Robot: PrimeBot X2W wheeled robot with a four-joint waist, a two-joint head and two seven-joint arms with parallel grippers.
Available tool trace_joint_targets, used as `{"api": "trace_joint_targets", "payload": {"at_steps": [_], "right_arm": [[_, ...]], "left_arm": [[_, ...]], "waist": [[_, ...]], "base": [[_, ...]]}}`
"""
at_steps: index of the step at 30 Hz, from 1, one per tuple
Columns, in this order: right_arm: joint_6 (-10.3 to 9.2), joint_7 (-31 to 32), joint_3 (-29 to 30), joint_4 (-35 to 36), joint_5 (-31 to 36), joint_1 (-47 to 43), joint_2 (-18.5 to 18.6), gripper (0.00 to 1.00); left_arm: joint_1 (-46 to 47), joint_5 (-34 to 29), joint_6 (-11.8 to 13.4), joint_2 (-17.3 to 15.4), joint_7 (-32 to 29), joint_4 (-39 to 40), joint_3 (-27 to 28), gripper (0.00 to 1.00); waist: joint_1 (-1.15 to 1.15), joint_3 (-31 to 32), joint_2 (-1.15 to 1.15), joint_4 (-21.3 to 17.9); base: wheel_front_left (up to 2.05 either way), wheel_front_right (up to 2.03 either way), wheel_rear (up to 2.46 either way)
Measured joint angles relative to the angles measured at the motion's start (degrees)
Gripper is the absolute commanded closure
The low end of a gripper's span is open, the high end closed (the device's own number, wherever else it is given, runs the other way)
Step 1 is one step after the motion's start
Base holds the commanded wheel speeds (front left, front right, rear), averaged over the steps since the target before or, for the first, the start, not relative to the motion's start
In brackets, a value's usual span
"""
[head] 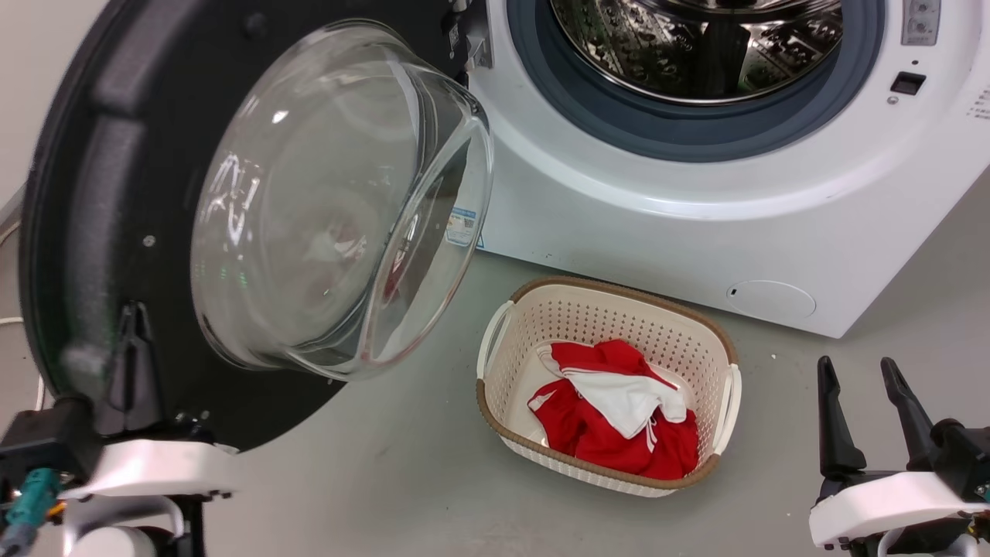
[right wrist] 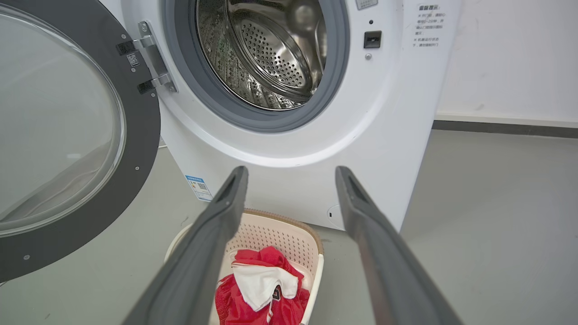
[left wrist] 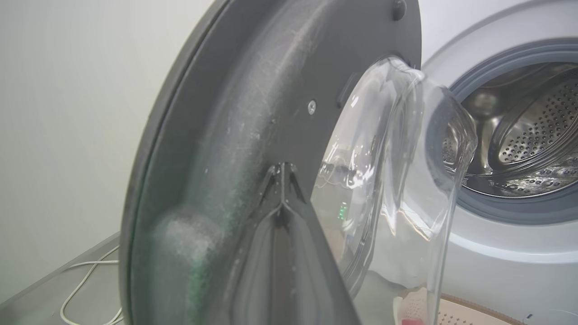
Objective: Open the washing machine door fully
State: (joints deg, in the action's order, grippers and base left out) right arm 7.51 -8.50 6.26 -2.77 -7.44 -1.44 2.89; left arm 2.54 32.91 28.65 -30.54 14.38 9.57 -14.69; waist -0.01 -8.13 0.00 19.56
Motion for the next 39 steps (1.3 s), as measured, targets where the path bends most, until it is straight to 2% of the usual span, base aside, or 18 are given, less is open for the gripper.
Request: {"api": "trace_joint_targets", "payload": {"at_steps": [6, 14, 22, 32, 39], "right_arm": [[0.00, 0.9, 0.4, 1.1, 1.0, 0.5, 0.0, 0.00], [0.00, 1.6, 0.7, 2.6, 2.4, 1.9, 0.0, 0.00], [0.00, 2.0, 0.8, 3.1, 2.6, 2.7, 0.0, 0.00], [0.00, 1.9, 0.7, 2.8, 2.5, 2.8, 0.0, 0.00], [0.00, 0.9, 0.0, 1.6, 1.6, 2.5, 0.0, 0.00]], "left_arm": [[1.3, 3.2, -3.7, -1.6, 0.5, -3.7, 6.7, 1.00], [4.9, 4.2, -9.1, -2.4, 0.7, -9.9, 14.3, 1.00], [9.6, 2.9, -15.1, -2.1, 0.9, -18.9, 18.4, 1.00], [11.8, -0.5, -18.7, 0.0, 0.9, -24.5, 21.6, 1.00], [8.4, -5.1, -19.0, 3.0, 0.8, -19.9, 23.5, 1.00]], "waist": [[0.00, -2.0, 0.00, 0.0], [0.00, -4.4, 0.00, -0.1], [0.00, -5.5, 0.00, -1.0], [0.00, -4.6, 0.00, -1.8], [0.01, -1.8, 0.00, -2.7]], "base": [[0.00, 0.00, 0.00], [0.00, 0.00, 0.00], [0.00, 0.00, 0.00], [0.00, 0.00, 0.00], [0.00, 0.00, 0.00]]}}
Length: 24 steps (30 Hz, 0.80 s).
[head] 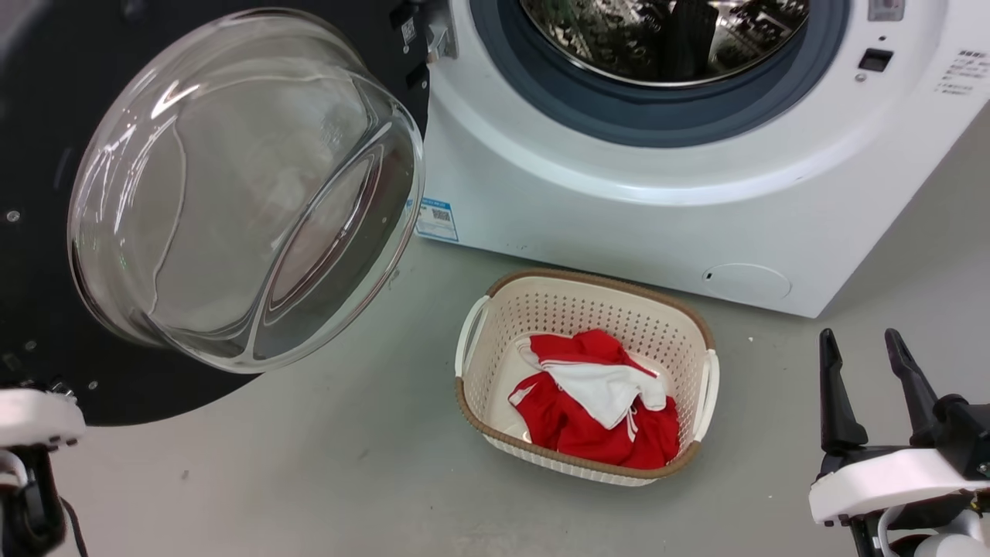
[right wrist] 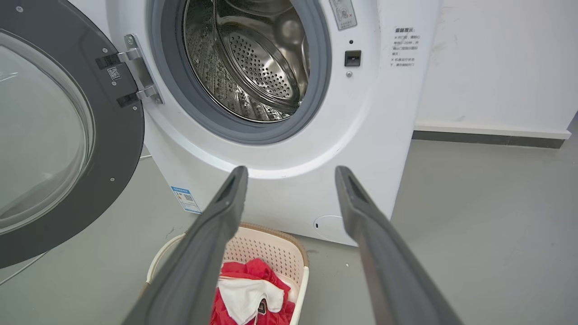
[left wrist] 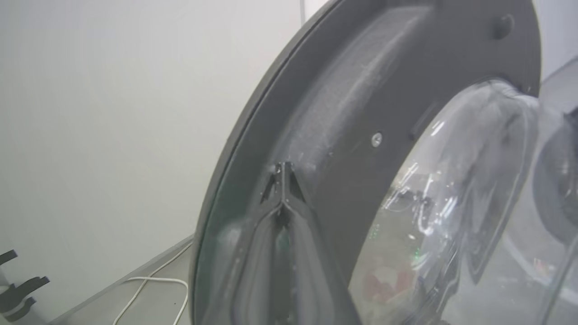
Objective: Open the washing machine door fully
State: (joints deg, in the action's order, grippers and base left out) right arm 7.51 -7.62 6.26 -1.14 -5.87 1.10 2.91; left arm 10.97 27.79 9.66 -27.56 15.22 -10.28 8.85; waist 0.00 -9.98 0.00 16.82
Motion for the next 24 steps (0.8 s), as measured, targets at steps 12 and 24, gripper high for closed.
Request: {"api": "trace_joint_targets", "payload": {"at_steps": [12, 24], "right_arm": [[0.00, -0.9, -1.4, -1.3, -0.9, -1.2, 0.0, 0.00], [0.00, -1.2, -3.9, -2.0, -0.6, -1.0, 0.0, 0.00]], "left_arm": [[-9.7, -8.0, 0.9, 7.1, -0.3, 12.7, -7.2, 1.00], [-7.7, -9.5, -2.9, 10.3, -1.1, 6.4, -16.3, 1.00]], "waist": [[0.00, 4.5, 0.00, -4.9], [0.00, 6.5, 0.00, -13.3]], "base": [[0.00, 0.00, 0.00], [0.00, 0.00, 0.00]]}}
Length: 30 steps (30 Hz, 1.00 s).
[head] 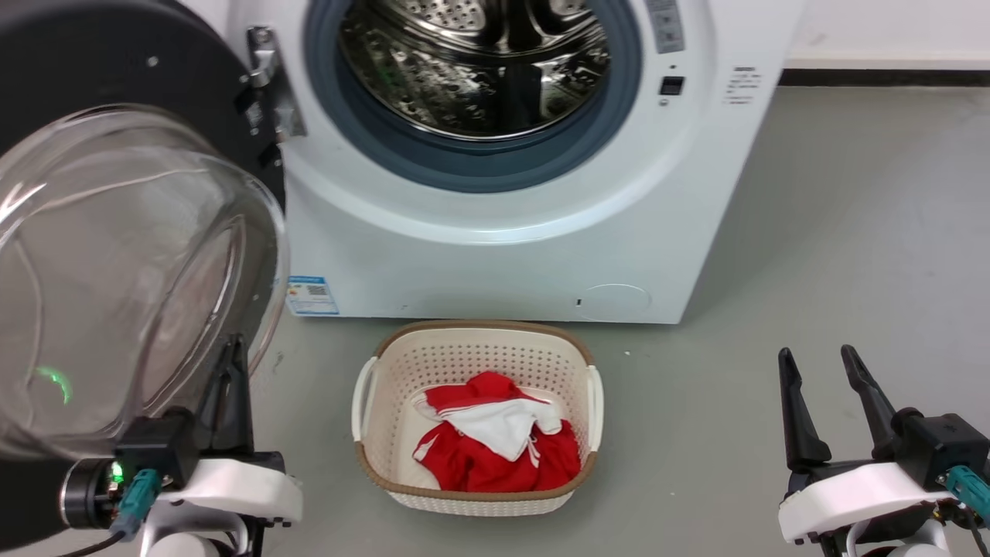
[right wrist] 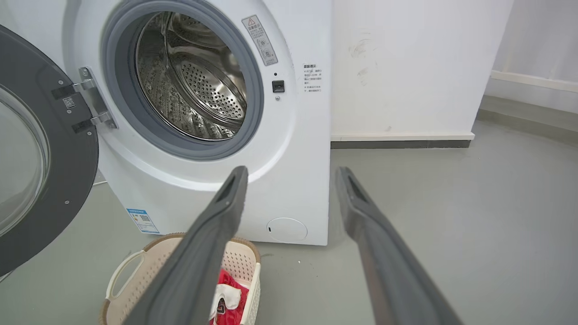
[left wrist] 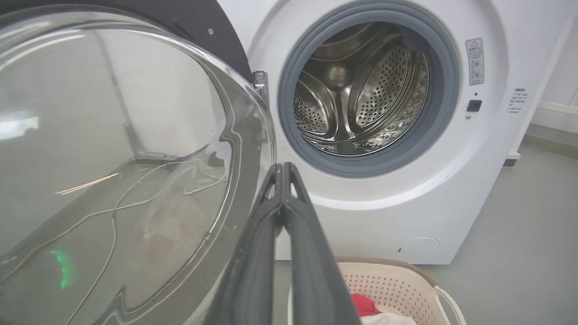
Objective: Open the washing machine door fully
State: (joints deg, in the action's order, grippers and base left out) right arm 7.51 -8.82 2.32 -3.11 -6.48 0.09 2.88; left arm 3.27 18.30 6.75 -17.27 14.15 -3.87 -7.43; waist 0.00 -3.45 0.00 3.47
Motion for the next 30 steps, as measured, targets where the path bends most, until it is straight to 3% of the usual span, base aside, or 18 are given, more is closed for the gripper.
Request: {"api": "trace_joint_targets", "payload": {"at_steps": [8, 9, 11, 12, 13, 30], "right_arm": [[0.00, -0.2, -1.0, -0.1, 0.1, 0.0, 0.0, 0.00], [0.00, -0.2, -1.0, -0.1, 0.1, 0.0, 0.0, 0.00], [0.00, -0.3, -1.0, -0.1, 0.1, 0.0, 0.0, 0.00], [0.00, -0.3, -1.0, -0.1, 0.1, 0.0, 0.0, 0.00], [0.00, -0.3, -1.0, -0.2, 0.0, 0.0, 0.0, 0.00], [0.00, -1.0, -1.2, -1.3, 0.0, 1.3, 0.0, 0.00]], "left_arm": [[1.9, -1.0, -0.5, 1.5, 0.6, -4.7, -1.6, 1.00], [1.9, -1.1, -0.5, 1.6, 0.7, -4.8, -1.5, 0.96], [1.9, -1.1, -0.5, 1.6, 0.7, -5.2, -1.5, 0.57], [1.9, -1.2, -0.4, 1.7, 0.7, -5.4, -1.4, 0.17], [1.9, -1.2, -0.4, 1.7, 0.7, -5.5, -1.3, 0.00], [2.0, -2.5, 0.1, 3.1, 0.9, -5.4, 0.1, 0.00]], "waist": [[0.00, 0.4, 0.00, -4.5], [0.00, 0.4, 0.00, -4.8], [0.00, 0.3, 0.00, -5.0], [0.00, 0.3, 0.00, -5.0], [0.00, 0.2, 0.00, -5.1], [0.00, -0.3, 0.00, -5.0]], "base": [[0.00, 0.00, 0.00], [0.00, 0.00, 0.00], [0.00, 0.00, 0.00], [0.00, 0.00, 0.00], [0.00, 0.00, 0.00], [0.00, 0.00, 0.00]]}}
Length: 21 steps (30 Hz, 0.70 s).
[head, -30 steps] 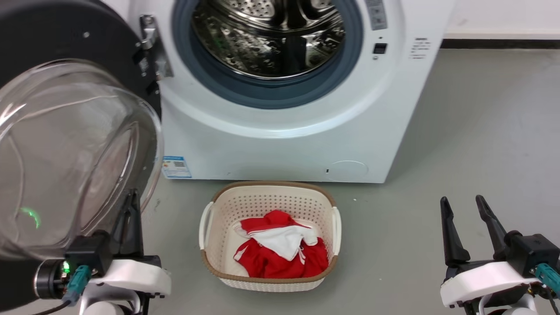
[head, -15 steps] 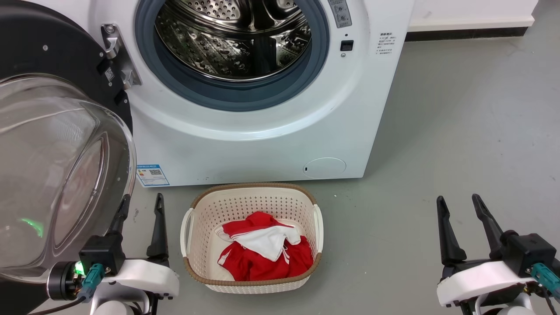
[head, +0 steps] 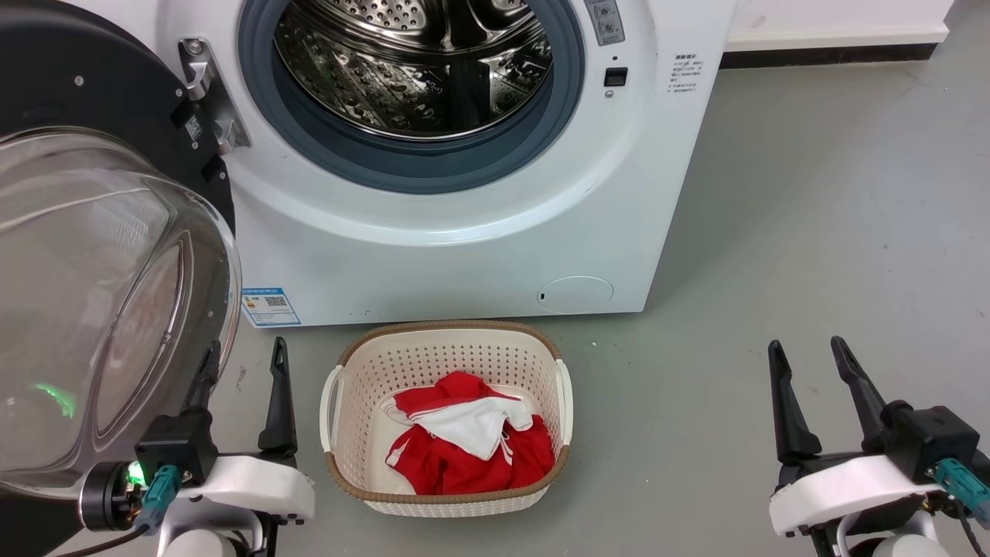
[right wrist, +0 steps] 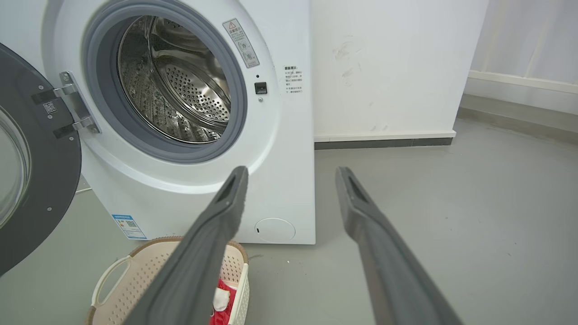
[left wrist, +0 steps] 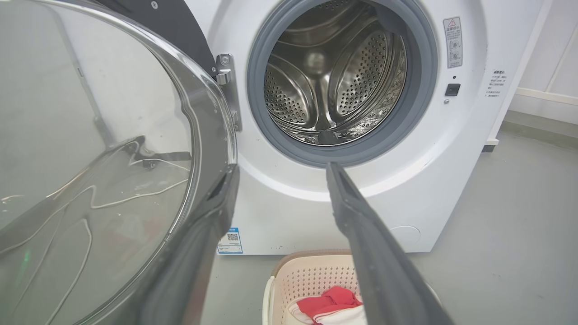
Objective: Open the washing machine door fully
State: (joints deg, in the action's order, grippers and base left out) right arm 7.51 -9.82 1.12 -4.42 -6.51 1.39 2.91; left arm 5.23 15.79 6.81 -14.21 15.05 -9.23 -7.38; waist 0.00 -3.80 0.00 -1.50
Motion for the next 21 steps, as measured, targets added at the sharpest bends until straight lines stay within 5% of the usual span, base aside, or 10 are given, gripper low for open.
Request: {"api": "trace_joint_targets", "payload": {"at_steps": [21], "right_arm": [[0.00, -0.8, 0.4, -0.9, -0.2, 0.5, 0.0, 0.00]], "left_arm": [[0.1, -1.8, -1.2, 1.1, 0.0, 0.7, 1.5, 0.00]], "waist": [[0.00, -0.6, 0.00, 0.0]], "base": [[0.00, 0.00, 0.00]]}}
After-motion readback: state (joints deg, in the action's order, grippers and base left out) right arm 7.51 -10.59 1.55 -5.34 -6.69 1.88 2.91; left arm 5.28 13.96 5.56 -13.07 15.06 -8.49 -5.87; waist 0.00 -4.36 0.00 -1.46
